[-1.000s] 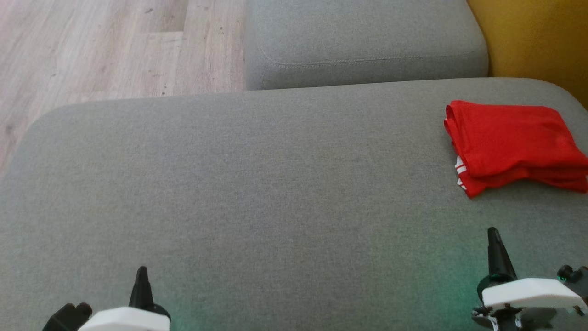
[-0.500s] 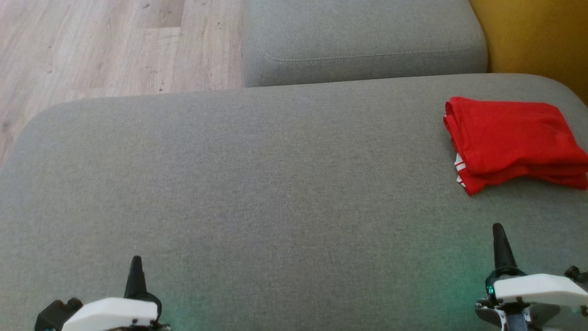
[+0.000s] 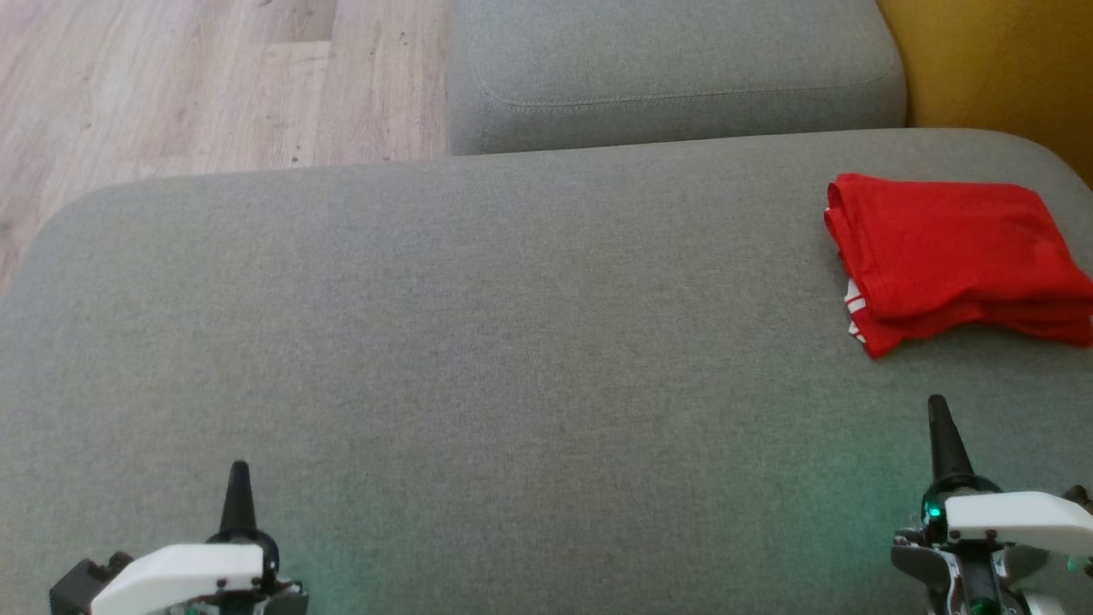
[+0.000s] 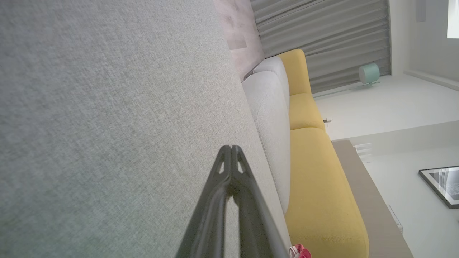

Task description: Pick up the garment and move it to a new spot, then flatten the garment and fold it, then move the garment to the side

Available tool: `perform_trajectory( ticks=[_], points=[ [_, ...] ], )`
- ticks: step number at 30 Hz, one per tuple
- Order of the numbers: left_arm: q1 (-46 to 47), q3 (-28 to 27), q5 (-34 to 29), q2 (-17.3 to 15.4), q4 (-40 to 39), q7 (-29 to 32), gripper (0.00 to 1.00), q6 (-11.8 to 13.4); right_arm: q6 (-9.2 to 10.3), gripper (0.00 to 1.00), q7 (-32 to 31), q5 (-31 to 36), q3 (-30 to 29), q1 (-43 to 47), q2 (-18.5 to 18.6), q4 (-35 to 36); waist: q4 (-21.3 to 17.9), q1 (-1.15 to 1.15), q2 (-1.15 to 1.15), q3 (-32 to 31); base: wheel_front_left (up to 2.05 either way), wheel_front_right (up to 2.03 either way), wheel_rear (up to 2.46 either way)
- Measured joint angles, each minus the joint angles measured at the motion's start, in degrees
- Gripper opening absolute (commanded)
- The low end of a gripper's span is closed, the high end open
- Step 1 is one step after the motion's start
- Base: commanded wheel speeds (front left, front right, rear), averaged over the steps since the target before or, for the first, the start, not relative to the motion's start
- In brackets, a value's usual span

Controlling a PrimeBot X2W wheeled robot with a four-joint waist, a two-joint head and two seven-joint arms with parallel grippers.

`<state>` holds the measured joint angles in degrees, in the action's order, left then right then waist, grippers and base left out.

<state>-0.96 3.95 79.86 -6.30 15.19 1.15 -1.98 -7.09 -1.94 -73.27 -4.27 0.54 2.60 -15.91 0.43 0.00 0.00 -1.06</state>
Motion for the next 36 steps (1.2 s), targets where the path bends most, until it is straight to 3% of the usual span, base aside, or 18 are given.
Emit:
perform_trajectory(
  ticks=[29, 36],
  points=[
    [3.90, -7.88, 12.10, 3.37, 0.52, 4.69, 0.00, -4.86, 0.00, 0.00, -3.41, -18.86, -2.29, -3.48, 0.01, 0.00, -0.43, 0.00, 0.00, 1.24, 0.00, 0.00, 0.00],
    [4.27, -7.92, 12.43, 3.46, 0.54, 4.90, 0.00, -5.11, 0.00, 0.00, -3.64, -19.17, -2.44, -3.87, 0.01, 0.00, -0.43, 0.00, 0.00, 1.24, 0.00, 0.00, 0.00]
  ],
)
